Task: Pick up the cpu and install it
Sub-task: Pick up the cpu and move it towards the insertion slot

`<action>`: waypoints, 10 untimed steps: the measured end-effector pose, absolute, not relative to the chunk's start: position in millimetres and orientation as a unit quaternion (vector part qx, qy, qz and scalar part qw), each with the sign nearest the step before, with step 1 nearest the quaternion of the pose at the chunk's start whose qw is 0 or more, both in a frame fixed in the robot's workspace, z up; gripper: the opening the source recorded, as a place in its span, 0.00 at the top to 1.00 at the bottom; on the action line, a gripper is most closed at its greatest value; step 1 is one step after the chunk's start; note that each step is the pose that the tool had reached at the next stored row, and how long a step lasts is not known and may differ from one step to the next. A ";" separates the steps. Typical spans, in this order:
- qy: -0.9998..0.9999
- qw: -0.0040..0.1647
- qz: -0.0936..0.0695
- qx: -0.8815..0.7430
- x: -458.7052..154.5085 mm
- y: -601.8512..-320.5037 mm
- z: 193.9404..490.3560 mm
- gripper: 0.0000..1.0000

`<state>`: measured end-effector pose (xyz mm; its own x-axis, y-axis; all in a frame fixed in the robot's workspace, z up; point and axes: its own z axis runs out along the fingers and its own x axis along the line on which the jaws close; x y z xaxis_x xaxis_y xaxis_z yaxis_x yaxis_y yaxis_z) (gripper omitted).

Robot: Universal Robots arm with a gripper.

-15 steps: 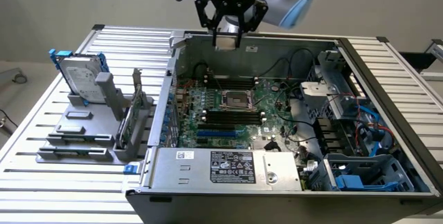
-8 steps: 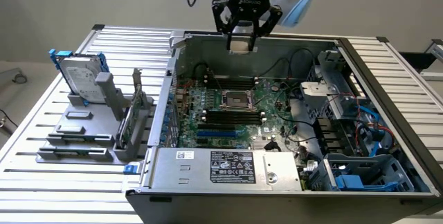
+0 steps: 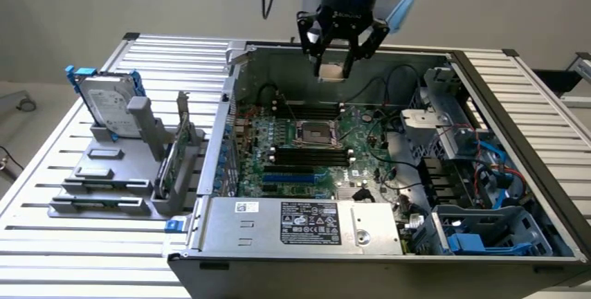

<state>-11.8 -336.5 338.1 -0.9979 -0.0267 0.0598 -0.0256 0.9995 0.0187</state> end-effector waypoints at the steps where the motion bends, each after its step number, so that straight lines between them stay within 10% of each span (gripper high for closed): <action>1: -0.999 0.030 -0.009 0.013 -11.9 -337.9 336.3 0.45; 10: -0.999 0.030 -0.009 0.008 -24.7 -341.7 321.8 0.45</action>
